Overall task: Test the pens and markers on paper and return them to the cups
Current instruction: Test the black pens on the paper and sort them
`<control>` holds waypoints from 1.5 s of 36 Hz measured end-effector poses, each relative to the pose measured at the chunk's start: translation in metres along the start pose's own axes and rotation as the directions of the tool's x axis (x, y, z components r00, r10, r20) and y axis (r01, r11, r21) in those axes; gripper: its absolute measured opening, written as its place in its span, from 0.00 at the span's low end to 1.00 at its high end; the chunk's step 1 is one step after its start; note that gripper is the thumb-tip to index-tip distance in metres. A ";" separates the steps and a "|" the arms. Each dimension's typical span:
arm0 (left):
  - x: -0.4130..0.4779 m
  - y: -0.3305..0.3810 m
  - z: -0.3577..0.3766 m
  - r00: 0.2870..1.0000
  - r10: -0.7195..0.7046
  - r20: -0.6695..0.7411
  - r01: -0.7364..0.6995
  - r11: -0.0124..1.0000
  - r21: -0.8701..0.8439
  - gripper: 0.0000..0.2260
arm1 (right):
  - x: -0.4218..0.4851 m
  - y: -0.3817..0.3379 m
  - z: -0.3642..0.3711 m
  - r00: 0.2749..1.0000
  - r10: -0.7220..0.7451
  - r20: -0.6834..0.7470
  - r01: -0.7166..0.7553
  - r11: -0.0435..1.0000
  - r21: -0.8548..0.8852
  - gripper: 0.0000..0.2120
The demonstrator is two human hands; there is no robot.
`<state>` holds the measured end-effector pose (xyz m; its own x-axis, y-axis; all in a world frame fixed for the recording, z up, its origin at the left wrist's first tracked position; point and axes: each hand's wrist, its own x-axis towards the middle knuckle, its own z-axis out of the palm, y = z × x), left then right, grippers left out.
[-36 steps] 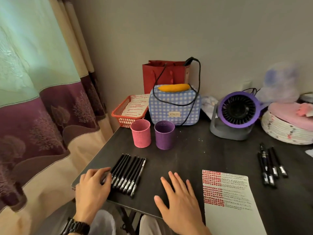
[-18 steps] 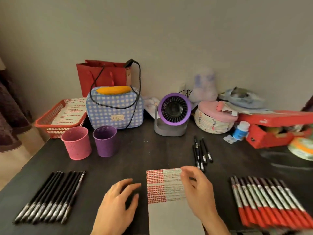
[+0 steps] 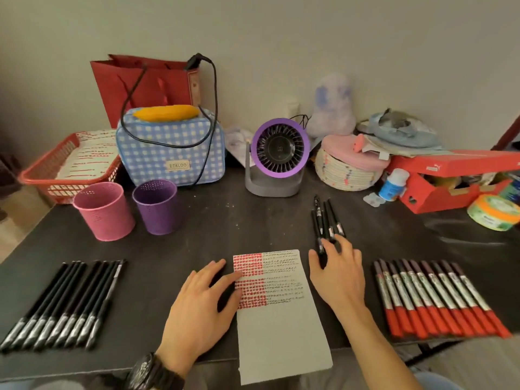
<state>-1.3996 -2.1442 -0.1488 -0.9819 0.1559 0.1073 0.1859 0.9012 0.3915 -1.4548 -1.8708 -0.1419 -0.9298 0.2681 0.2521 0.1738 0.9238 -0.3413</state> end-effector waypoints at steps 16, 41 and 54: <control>-0.003 0.001 -0.002 1.000 -0.009 0.020 0.008 1.000 0.007 0.22 | -0.012 0.003 0.006 0.990 0.042 -0.134 -0.037 0.999 0.040 0.11; -0.087 0.046 -0.014 0.968 -0.179 -0.178 0.061 0.849 -0.525 0.11 | -0.158 -0.007 -0.081 0.723 0.344 0.600 -0.527 -0.288 0.800 0.10; -0.112 0.096 0.002 0.977 -0.143 0.159 0.208 0.461 -0.863 0.05 | -0.224 -0.026 -0.067 0.663 0.219 0.716 -0.676 -0.236 0.698 0.07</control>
<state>-1.2720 -2.0746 -0.1249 -0.9915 0.0875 -0.0968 -0.0880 0.0988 0.9912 -1.2295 -1.9364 -0.1287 -0.8107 0.1838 -0.5559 0.3612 -0.5904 -0.7218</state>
